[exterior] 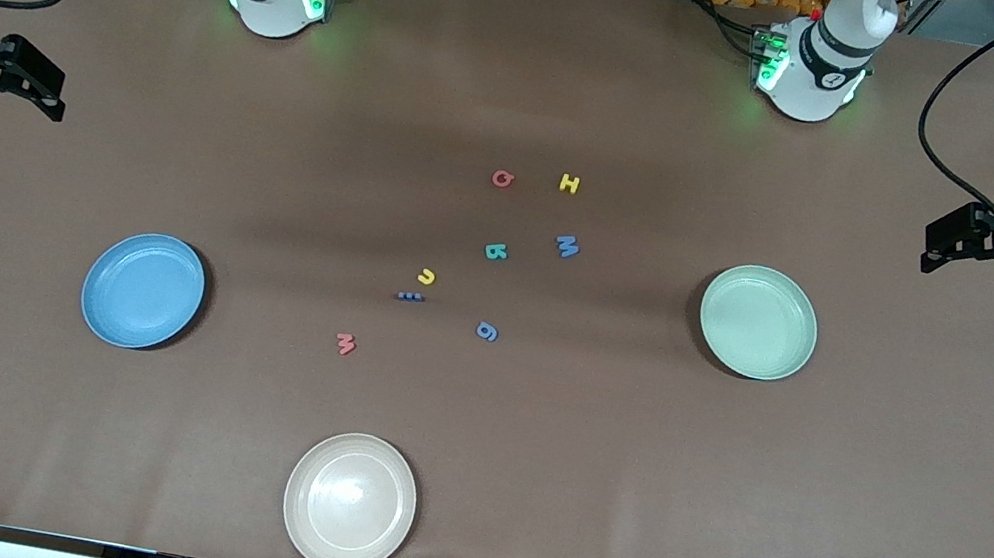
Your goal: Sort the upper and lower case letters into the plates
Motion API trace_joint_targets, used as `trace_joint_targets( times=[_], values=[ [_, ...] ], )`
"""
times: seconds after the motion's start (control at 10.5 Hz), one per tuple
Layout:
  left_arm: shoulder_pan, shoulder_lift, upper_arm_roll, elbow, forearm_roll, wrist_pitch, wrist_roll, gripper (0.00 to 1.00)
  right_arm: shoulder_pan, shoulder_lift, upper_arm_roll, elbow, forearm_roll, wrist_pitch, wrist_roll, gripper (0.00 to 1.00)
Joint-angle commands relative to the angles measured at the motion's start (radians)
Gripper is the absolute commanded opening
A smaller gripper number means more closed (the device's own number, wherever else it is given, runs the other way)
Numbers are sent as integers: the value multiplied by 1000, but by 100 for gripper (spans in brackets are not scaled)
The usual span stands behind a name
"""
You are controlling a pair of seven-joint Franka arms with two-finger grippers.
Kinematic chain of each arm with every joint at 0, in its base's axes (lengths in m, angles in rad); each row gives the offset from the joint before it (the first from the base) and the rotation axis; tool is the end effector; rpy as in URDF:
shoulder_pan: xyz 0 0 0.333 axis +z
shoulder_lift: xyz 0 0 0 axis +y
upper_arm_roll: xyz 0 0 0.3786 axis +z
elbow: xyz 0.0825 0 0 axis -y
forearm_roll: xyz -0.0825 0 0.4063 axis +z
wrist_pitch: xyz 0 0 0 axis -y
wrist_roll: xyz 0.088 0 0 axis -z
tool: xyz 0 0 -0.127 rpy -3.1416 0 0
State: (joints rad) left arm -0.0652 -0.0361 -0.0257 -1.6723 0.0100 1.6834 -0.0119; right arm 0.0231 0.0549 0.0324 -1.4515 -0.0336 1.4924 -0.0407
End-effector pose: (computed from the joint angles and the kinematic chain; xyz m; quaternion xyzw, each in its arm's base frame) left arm 0.5712 -0.0512 0.6474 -0.9989 0.0399 -0.0238 0.0042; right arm 0.5889 0.0276 0.6868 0.9988 0.0469 -0.0069 0.0159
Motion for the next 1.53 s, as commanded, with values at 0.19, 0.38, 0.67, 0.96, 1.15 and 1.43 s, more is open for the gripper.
trace_joint_targets(
  times=[0.19,0.38,0.67,0.96,1.15,1.43],
  values=[
    [4,-8,1,6,11,-16,16,100,-3,-24,8,-13,12,-1,32,100],
    [1,1,-2,9,27,-14,36,100,-3,-24,6,-12,11,-1,32,100],
    [-37,82,-29,34,39,-8,56,100,-17,-10,3,11,14,-1,16,100],
    [-60,137,-65,34,-43,25,-6,100,-18,-6,1,11,18,0,12,100],
    [-123,174,-85,31,-56,42,-270,100,-15,-3,3,11,15,5,7,100],
    [-267,261,-89,25,-47,94,-621,100,-34,81,1,10,17,12,-59,100]
  ],
)
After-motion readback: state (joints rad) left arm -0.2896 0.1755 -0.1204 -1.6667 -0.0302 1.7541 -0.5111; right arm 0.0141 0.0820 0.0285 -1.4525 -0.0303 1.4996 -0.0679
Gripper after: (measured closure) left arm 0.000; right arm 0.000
